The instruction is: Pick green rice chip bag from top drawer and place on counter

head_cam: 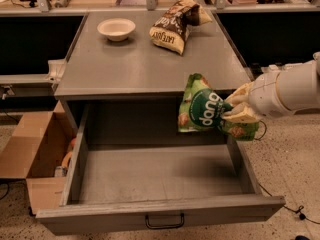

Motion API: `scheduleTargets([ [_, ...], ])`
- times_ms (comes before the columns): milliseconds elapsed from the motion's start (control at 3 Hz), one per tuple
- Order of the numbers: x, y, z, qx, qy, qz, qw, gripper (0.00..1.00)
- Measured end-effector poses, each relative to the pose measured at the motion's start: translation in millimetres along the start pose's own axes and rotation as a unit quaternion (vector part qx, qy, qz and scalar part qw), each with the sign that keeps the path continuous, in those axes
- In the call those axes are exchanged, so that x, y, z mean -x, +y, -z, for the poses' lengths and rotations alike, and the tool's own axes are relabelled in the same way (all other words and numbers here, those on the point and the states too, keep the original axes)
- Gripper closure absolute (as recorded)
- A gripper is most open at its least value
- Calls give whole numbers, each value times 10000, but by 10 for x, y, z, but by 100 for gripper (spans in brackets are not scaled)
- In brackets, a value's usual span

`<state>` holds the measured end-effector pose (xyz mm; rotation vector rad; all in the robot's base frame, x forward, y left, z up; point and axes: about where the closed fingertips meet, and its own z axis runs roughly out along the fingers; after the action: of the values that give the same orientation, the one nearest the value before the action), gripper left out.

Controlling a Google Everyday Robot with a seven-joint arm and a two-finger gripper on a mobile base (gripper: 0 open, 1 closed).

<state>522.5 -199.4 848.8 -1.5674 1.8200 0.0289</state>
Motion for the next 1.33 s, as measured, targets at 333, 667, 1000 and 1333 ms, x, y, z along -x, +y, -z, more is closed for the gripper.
scheduleTargets([
  [333,-1,2,-2,3,1,1,10000,100],
  [667,124,-263,7,-144,-244,-82,9996,100],
  [1000,363,-887,-122,-287,-700,-356,9965,100],
  [1333,508,-1494,-412,-373,-1013,-760,9912,100],
])
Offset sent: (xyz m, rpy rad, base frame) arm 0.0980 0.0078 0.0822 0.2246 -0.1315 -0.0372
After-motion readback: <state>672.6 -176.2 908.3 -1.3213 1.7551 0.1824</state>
